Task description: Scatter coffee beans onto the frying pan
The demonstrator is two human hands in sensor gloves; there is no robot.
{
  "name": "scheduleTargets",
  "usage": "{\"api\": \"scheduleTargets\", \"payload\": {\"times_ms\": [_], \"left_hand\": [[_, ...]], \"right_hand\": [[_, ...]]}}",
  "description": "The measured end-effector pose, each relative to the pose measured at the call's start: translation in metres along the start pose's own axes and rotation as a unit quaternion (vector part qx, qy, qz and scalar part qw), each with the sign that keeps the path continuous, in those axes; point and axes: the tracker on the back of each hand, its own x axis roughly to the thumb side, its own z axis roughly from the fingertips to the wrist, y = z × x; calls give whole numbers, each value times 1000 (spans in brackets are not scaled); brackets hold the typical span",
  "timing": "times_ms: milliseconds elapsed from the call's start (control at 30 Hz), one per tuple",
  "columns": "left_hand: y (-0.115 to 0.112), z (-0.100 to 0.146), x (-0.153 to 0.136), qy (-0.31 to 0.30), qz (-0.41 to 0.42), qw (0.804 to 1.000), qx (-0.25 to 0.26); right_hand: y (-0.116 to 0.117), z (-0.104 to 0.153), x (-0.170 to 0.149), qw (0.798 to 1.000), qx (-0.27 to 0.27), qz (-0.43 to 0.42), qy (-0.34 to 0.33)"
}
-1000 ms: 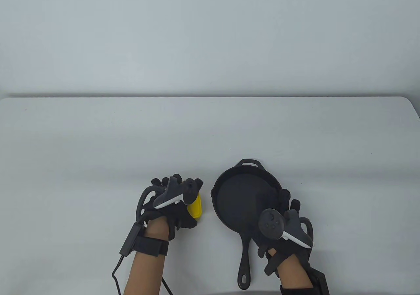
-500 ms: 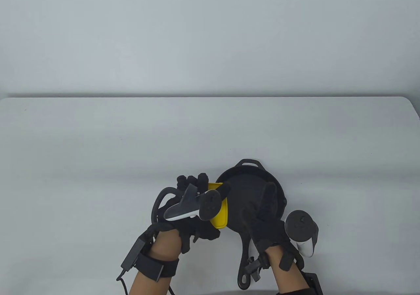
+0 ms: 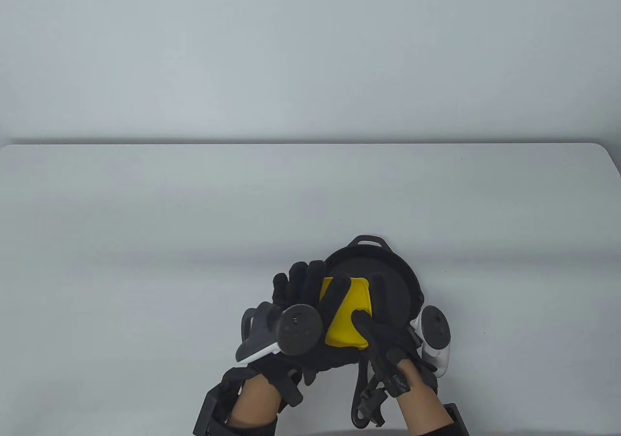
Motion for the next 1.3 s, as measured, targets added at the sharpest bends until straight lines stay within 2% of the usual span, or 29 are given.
{"api": "scheduleTargets", "payload": {"times_ms": [67, 133, 200, 267, 300, 333, 400, 467, 500, 600, 667, 700, 767, 900, 1233, 1300], "left_hand": [[-2, 13, -23, -6, 141, 987, 75], [-7, 16, -40, 11, 237, 968, 84], [-13, 20, -57, 5, 331, 940, 82], [-25, 23, -68, 13, 443, 890, 104], [-34, 24, -74, 13, 505, 857, 102], [-40, 24, -77, 14, 544, 834, 95], [-58, 27, -80, 26, 631, 773, 66], [-72, 28, -78, 43, 686, 725, 43], [-78, 27, -76, 54, 699, 713, 29], [-88, 22, -69, 46, 721, 692, 3], [-91, 21, -64, 50, 715, 697, -3], [-93, 21, -63, 50, 705, 707, -6], [-97, 23, -65, 62, 699, 712, 9], [-103, 24, -66, 75, 726, 684, 15], [-101, 27, -69, 98, 711, 696, 20], [-101, 27, -69, 97, 712, 695, 19]], "right_hand": [[-4, 1, -1, 1000, -21, -15, 2], [-6, 1, -2, 999, -29, -35, -2], [-8, 1, -2, 998, -25, -51, -8], [-8, 1, -2, 997, -22, -66, -16], [-7, 1, -2, 997, -18, -77, -19], [-6, 1, -1, 996, -12, -82, -22], [-4, 0, 0, 996, 7, -84, -30], [-1, 1, 2, 997, 10, -77, -28], [1, 1, 2, 997, 15, -72, -26], [5, -1, -1, 997, 38, -62, -18], [8, -1, -3, 997, 45, -62, -12], [9, -2, -3, 997, 51, -59, -10], [8, -2, -3, 998, 53, -35, -6], [4, -2, -1, 999, 42, 12, 6], [-4, -2, 8, 993, 16, 116, 1], [-4, -2, 9, 993, 20, 113, -5]]}}
